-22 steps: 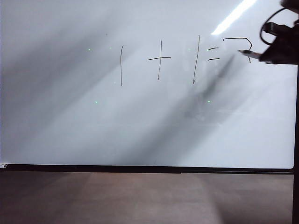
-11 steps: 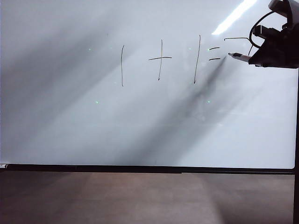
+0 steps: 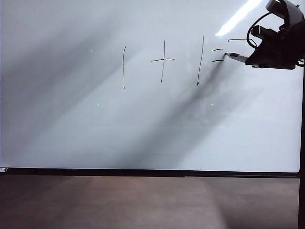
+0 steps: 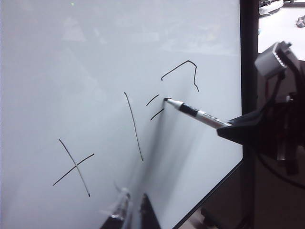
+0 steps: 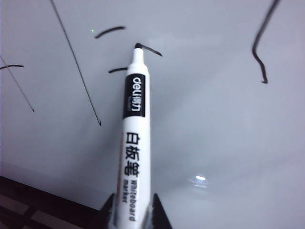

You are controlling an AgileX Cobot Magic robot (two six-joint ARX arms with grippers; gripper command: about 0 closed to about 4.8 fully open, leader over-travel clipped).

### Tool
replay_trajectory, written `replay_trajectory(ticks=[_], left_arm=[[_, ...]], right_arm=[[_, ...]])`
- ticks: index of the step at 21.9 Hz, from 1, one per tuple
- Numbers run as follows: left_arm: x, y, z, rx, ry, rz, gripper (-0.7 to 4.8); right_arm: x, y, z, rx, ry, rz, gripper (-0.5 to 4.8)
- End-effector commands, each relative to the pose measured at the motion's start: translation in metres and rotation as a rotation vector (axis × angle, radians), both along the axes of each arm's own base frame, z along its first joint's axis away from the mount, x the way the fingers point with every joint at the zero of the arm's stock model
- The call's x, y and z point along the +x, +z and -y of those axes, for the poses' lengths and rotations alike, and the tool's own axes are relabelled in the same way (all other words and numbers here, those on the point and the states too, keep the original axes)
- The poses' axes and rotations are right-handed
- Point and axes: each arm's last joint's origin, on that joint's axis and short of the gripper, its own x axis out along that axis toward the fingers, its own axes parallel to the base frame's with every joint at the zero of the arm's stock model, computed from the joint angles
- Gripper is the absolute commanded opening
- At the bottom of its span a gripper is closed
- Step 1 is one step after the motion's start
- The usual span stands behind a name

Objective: Reach to the right to find the marker pen, pick it up, and write the answer to the math problem on the whiteboard.

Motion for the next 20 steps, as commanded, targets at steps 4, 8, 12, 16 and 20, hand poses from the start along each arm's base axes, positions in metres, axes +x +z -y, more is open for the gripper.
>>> replay_trajectory(ticks=[4, 8, 12, 16, 20], left_arm=[[0.000, 0.002, 0.000, -0.009, -0.001, 0.006, 0.28], [0.000, 0.002, 0.000, -0.009, -0.001, 0.006, 0.28], [0.000, 0.002, 0.000, -0.009, -0.001, 0.006, 0.28], [0.000, 0.002, 0.000, -0.009, -0.001, 0.006, 0.28], [0.000, 0.002, 0.000, -0.009, -0.001, 0.006, 0.28]], right_arm=[[0.002, 0.004, 0.008, -0.007, -0.057, 0.024, -0.06], [0.002, 0.002, 0.024, -0.008, -0.111, 0.002, -0.06], [0.000, 0.000, 0.043, -0.006, -0.159, -0.007, -0.06], [-0.002, 0.001, 0.056, 0.003, -0.151, -0.006, -0.06], [-0.010, 0.008, 0.054, 0.009, -0.097, 0.021, -0.06]])
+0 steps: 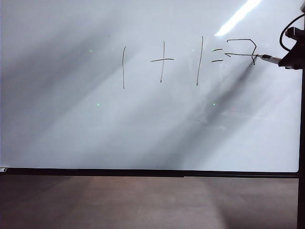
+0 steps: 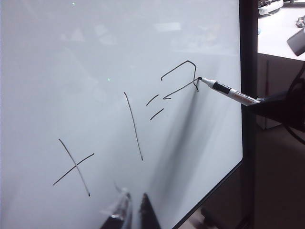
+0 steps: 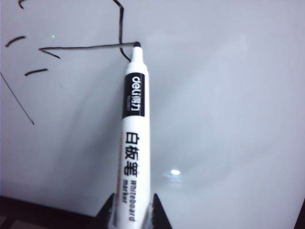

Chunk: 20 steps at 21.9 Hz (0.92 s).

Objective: Reach to the right to find the marker pen, pick it up, and write the answer to the math problem on the whiteboard.

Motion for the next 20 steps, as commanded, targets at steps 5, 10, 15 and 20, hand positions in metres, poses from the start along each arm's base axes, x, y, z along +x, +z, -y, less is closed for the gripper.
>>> replay_trajectory(ticks=[5, 10, 15, 20], left_arm=[[0.000, 0.002, 0.000, -0.009, -0.001, 0.006, 0.28], [0.000, 0.002, 0.000, -0.009, -0.001, 0.006, 0.28], [0.000, 0.002, 0.000, -0.008, -0.001, 0.005, 0.28], [0.000, 0.002, 0.000, -0.009, -0.001, 0.005, 0.28]], right_arm=[[-0.010, 0.011, -0.032, 0.003, 0.098, 0.056, -0.06], [-0.007, 0.010, -0.053, -0.001, 0.123, 0.063, -0.06], [-0.001, 0.009, -0.054, -0.002, 0.115, 0.052, -0.06], [0.002, 0.008, -0.054, -0.003, 0.114, 0.053, -0.06]])
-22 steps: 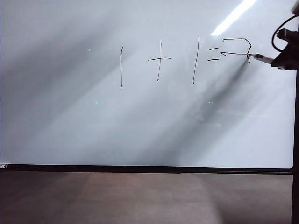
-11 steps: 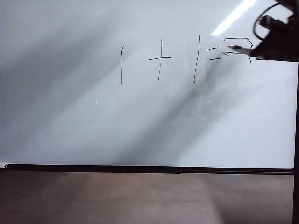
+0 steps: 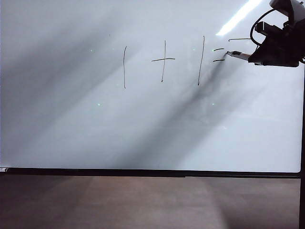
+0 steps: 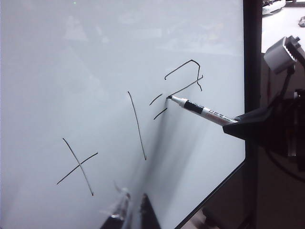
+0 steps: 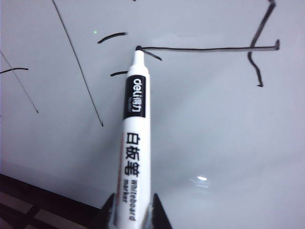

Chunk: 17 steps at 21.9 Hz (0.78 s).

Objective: Reach to the right to find the marker pen, pick it up, and write the answer to the math problem on the whiteboard.

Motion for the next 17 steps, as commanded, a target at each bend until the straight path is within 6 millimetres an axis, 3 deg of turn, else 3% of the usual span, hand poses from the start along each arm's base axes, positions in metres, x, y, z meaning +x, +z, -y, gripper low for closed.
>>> replay_trajectory(ticks=[1, 17], left_arm=[[-0.001, 0.002, 0.000, -0.009, -0.002, 0.005, 0.28], [-0.001, 0.002, 0.000, -0.009, -0.003, 0.005, 0.28]], right_arm=[[0.001, 0.004, -0.001, 0.001, 0.003, 0.032, -0.06], [0.005, -0.011, -0.001, -0.009, 0.000, -0.045, -0.06]])
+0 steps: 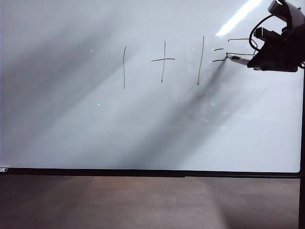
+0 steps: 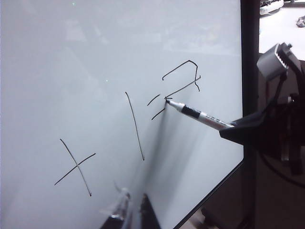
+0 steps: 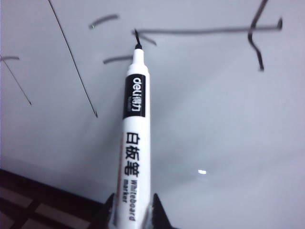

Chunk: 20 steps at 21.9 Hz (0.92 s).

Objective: Reach to the right to find the marker pen, pick it up, and write the answer to the math problem on the whiteboard.

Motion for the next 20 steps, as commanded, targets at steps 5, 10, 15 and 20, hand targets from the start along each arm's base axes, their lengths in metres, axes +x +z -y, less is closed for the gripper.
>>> replay_trajectory(ticks=[5, 10, 15, 20], left_arm=[[-0.001, 0.002, 0.000, -0.010, -0.002, 0.005, 0.28], [-0.001, 0.002, 0.000, -0.010, -0.002, 0.005, 0.28], [-0.001, 0.002, 0.000, -0.009, -0.002, 0.005, 0.28], [-0.001, 0.002, 0.000, -0.010, -0.002, 0.005, 0.28]], right_arm=[[0.002, -0.010, -0.001, -0.009, 0.000, -0.057, -0.06], [-0.002, -0.019, 0.000, -0.027, -0.019, -0.077, -0.06], [-0.003, -0.020, 0.000, -0.026, -0.017, -0.076, -0.06], [-0.002, -0.018, 0.000, -0.012, -0.001, -0.057, -0.06]])
